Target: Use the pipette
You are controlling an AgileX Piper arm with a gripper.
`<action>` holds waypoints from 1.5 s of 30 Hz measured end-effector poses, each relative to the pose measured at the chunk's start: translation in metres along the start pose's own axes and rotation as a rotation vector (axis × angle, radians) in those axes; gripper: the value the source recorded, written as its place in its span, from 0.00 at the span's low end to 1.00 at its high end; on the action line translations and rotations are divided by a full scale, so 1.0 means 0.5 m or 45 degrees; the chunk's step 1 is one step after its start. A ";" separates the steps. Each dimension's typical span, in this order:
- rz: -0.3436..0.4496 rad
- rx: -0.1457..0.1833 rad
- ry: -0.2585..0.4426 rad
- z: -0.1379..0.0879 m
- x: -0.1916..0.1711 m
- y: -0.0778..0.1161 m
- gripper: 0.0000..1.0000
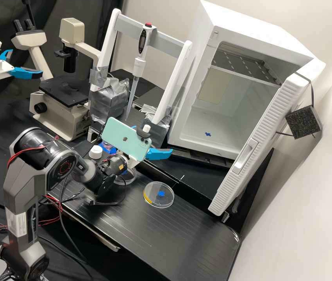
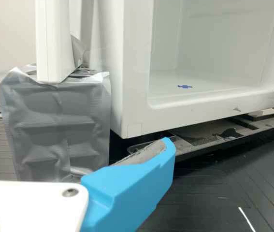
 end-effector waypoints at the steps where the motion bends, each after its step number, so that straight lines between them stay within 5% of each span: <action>1: 0.000 0.000 0.000 0.000 0.000 0.000 1.00; 15: 0.009 0.004 0.037 -0.007 -0.045 0.012 1.00; 24: 0.167 0.004 0.345 -0.131 -0.101 0.080 1.00; 28: 0.208 -0.042 0.437 -0.199 -0.101 0.100 1.00; 36: 0.172 -0.092 0.494 -0.307 -0.063 0.114 1.00; 45: 0.046 -0.147 0.451 -0.360 0.007 0.089 1.00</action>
